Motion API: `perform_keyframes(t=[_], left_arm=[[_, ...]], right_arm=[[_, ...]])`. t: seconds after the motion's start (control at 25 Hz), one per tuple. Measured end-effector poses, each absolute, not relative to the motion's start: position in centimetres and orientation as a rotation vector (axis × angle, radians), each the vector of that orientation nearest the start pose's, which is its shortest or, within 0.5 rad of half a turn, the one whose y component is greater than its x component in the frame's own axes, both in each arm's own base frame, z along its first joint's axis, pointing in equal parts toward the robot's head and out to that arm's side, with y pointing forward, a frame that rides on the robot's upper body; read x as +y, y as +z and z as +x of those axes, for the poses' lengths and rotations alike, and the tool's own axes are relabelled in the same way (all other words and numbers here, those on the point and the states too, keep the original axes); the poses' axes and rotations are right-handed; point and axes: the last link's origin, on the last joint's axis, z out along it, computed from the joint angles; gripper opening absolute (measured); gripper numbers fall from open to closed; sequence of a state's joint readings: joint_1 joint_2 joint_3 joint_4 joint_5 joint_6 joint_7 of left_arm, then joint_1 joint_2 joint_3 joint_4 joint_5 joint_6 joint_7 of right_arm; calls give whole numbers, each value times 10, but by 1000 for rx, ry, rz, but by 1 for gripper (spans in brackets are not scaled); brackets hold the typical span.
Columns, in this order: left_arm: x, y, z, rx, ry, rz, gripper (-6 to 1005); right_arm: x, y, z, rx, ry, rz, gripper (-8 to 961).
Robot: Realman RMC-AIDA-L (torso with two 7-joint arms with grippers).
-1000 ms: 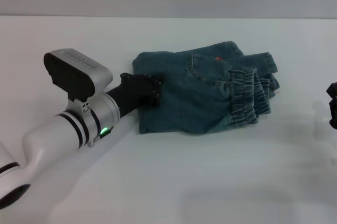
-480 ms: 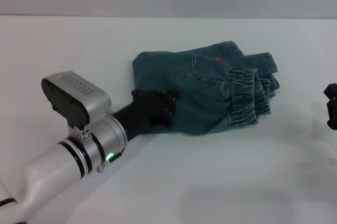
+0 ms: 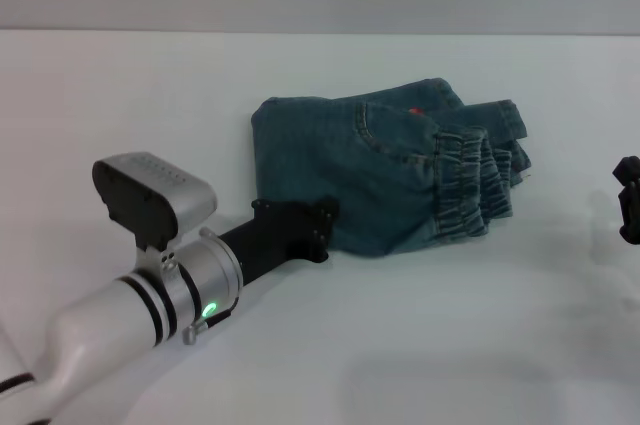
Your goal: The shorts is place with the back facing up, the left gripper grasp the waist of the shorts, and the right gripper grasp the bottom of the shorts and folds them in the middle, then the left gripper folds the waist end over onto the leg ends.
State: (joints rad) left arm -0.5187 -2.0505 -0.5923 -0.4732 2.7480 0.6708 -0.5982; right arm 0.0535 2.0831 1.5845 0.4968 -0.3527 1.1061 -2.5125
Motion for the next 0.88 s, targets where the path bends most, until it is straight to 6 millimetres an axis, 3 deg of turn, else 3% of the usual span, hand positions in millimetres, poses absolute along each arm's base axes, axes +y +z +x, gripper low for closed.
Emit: perform_keyframes(t=[0.36,0.48,0.64,0.88], left_arm=[[342,-133,-249,-765,-550,-2345,114],[342,-127,-241,-724,-632,-2323,117],[340,-102,-237,-524,-764,-2161,121],[351,-56,-255,-303,-668,-1874,126]], right_arm=[[255,-11,351,741,835,-1764,0],[254,-12,351,740,836,-1766,0],[254,-14,350,701,811,-1781,33],[258,3,377,637,640,-1586,82]])
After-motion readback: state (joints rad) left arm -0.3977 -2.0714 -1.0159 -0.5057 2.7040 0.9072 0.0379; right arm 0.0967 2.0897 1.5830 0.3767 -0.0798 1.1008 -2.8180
